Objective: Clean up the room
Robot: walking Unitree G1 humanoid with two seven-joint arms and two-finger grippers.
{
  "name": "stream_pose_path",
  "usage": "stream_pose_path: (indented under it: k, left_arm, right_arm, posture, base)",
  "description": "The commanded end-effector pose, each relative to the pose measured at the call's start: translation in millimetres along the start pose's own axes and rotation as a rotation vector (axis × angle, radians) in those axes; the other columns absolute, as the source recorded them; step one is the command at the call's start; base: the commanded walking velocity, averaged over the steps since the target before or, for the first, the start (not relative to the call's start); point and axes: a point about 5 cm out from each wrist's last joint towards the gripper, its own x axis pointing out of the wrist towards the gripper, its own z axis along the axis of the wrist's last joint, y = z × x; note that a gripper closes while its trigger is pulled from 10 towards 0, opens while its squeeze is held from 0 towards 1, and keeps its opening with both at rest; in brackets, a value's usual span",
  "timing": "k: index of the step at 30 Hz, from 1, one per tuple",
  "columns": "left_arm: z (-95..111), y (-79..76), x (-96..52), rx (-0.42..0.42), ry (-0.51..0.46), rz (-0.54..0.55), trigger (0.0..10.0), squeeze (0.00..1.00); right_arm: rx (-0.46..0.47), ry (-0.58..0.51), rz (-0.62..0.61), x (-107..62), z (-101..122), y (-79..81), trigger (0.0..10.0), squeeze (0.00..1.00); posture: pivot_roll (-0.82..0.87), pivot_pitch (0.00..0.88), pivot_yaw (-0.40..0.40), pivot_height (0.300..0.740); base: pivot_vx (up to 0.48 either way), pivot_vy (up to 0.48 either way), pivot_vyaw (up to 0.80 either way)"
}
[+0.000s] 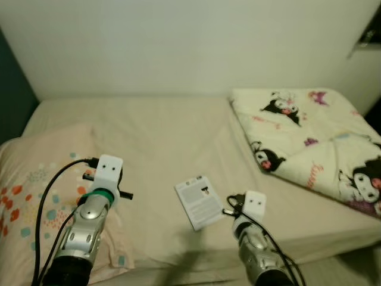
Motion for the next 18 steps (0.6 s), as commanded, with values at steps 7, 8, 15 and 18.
stream_pose_path:
  k: [7, 8, 15, 18]
  left_arm:
    - [-4.7, 2.0, -0.4, -0.025, 0.036, 0.012, 10.0, 0.00]
    - [-4.7, 2.0, -0.4, -0.025, 0.036, 0.012, 10.0, 0.00]
    - [-6.8, 1.1, -1.9, -0.005, 0.043, 0.002, 10.0, 0.00]
    - [-8.2, -0.6, -3.0, 0.004, 0.041, -0.009, 10.0, 0.00]
  right_arm:
    - [0.000, 0.019, -0.017, 0.7, -1.7, -4.9, 10.0, 0.00]
    - [0.000, 0.019, -0.017, 0.7, -1.7, -4.9, 10.0, 0.00]
    - [0.002, 0.027, -0.020, 0.4, -3.5, -6.2, 10.0, 0.00]
    - [0.017, 0.026, -0.029, 0.7, -2.8, -6.8, 10.0, 0.00]
  posture:
    - [0.22, 0.016, 0.015, 0.740]
    - [0.22, 0.016, 0.015, 0.740]
    - [0.22, 0.018, 0.011, 0.740]
    - [0.22, 0.018, 0.011, 0.740]
  base:
    - [0.000, 0.123, 0.00]
    - [0.000, 0.480, 0.00]
    - [0.000, 0.274, 0.00]
    - [0.000, 0.000, 0.00]
